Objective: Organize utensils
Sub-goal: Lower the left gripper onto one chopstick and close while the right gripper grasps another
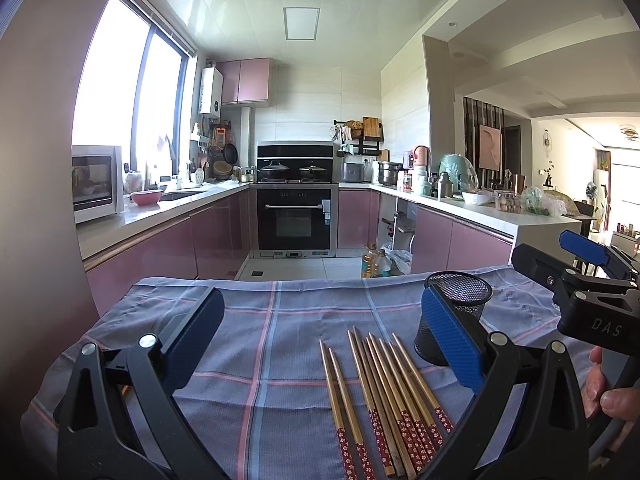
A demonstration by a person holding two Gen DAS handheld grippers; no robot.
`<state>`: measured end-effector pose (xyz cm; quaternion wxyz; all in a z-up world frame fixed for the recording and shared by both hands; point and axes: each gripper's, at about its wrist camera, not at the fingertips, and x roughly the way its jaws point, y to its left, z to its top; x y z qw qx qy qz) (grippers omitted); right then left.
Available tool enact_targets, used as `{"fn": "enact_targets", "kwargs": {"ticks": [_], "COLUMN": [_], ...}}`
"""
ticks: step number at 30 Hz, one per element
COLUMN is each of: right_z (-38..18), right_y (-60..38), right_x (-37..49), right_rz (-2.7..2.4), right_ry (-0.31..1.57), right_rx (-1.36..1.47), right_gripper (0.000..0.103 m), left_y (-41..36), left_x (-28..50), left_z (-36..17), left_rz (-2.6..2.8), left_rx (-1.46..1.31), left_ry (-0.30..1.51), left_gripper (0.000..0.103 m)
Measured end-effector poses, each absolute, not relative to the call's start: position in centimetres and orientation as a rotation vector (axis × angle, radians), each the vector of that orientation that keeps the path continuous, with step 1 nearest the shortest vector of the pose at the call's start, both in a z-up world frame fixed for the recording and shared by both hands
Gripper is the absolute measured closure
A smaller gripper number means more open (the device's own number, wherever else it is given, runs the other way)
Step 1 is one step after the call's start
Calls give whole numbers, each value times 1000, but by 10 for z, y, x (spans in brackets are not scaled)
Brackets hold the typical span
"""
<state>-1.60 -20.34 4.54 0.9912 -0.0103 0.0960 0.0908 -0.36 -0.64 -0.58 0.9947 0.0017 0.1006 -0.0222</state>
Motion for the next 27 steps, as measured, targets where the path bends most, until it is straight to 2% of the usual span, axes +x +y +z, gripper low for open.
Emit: {"fn": "enact_targets", "kwargs": {"ticks": [5, 10, 13, 16, 19, 25, 27], "right_z": [34, 6, -16, -36, -50, -65, -66], "right_y": [-197, -184, -177, -175, -175, -171, -170], "right_x": [-5, 18, 30, 43, 55, 70, 72], "right_rz": [249, 329, 358, 375, 381, 396, 393], "right_ry": [281, 467, 568, 670, 744, 845, 856], "right_rx": [-36, -53, -56, -35, 0, 25, 12], "right_gripper": [7, 8, 16, 22, 29, 43, 45], "left_y": [-2, 0, 5, 9, 8, 6, 3], "left_x": [11, 39, 58, 75, 89, 111, 116], "left_z": [-15, -36, -53, -70, -85, -105, -109], "left_rz": [-39, -57, -77, -100, -136, -168, -182], "left_rx": [17, 69, 84, 88, 72, 90, 87], "left_ry": [288, 447, 543, 622, 687, 792, 820], "left_gripper": [6, 6, 18, 25, 38, 51, 54]}}
